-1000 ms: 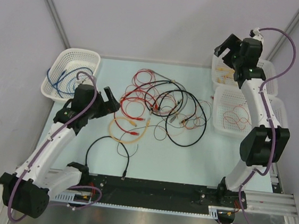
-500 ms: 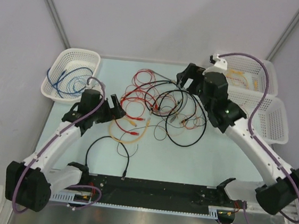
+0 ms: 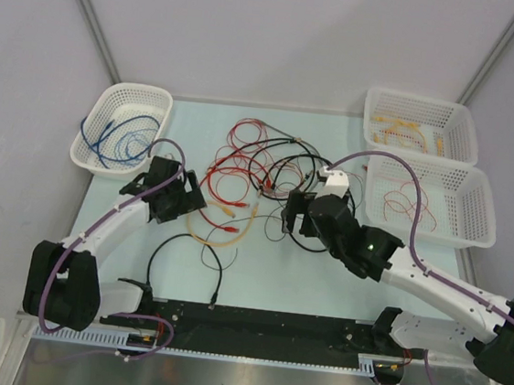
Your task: Untangle the cables
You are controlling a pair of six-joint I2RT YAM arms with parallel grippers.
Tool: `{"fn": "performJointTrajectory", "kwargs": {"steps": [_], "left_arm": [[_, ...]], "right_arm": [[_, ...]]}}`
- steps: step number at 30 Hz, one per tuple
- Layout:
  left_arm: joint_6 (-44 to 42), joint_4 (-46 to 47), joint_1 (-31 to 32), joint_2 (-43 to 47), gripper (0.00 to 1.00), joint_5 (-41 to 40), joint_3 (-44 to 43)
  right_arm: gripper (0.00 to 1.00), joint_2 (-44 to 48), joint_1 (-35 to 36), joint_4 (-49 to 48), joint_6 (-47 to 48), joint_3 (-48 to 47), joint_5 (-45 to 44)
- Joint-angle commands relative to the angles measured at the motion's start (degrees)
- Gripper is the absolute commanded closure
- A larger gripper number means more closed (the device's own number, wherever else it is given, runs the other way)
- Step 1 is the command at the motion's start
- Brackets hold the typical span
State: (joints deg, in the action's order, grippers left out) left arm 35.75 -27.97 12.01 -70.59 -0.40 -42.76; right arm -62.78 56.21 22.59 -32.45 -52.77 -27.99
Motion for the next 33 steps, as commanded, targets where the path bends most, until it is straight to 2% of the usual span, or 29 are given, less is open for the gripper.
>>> {"fn": "performJointTrajectory", "kwargs": {"steps": [1,5,6,9,11,14,15,17,18,20,24,27,30,33], "left_arm": [[4.85,1.76,-0.76,-0.33,0.03,2.68,2.33],[6.88,6.25,-0.67,-4.55,0.11,6.72,7.06],[7.31,7.21,-0.76,-5.26,0.20,7.52,7.69],[8.20,9.50,-0.59,-6.84,0.37,9.10,9.19],[8.11,9.42,-0.67,-7.02,0.42,7.88,8.67],[7.32,8.28,-0.67,-6.15,0.70,6.83,7.09],[7.06,8.10,-0.59,-5.45,0.84,6.82,6.73],[6.88,6.97,-0.67,-4.04,0.97,6.30,5.33],[6.53,6.53,-0.67,-2.03,1.00,6.55,4.80],[6.00,5.47,-0.58,1.05,1.00,7.26,3.05],[4.16,4.85,-0.06,13.59,1.00,10.15,-0.73],[2.93,6.51,0.29,18.54,1.00,12.26,-3.90],[1.43,3.90,1.35,18.47,1.00,15.08,-9.69],[1.60,4.23,3.02,16.28,1.00,17.45,-13.04]], "right_arm": [[0.00,4.77,0.57,-2.72,-2.45,1.70,-3.21],[0.00,4.86,0.57,-2.73,-1.48,1.88,-3.39],[0.00,5.04,0.57,-2.46,-1.39,1.88,-3.56],[0.00,5.74,0.57,-1.85,-1.13,1.88,-4.53],[0.00,6.01,0.48,-1.85,-1.13,1.97,-5.06],[0.00,6.53,0.48,-1.76,-1.13,1.97,-5.23],[0.01,6.62,0.48,-1.67,-1.04,1.97,-5.32],[0.00,6.71,0.48,-1.67,-1.22,1.88,-5.41],[0.00,6.88,0.48,-1.58,-1.30,1.88,-5.32],[0.00,7.59,0.40,-1.06,-1.48,1.97,-5.32],[0.00,9.87,0.57,-0.53,-0.52,1.97,-5.06],[0.00,12.59,0.57,-2.02,0.63,1.97,-2.87],[0.00,16.02,0.57,-4.91,1.94,1.97,0.03],[0.02,19.01,0.57,-10.09,6.15,1.97,7.66]]}}
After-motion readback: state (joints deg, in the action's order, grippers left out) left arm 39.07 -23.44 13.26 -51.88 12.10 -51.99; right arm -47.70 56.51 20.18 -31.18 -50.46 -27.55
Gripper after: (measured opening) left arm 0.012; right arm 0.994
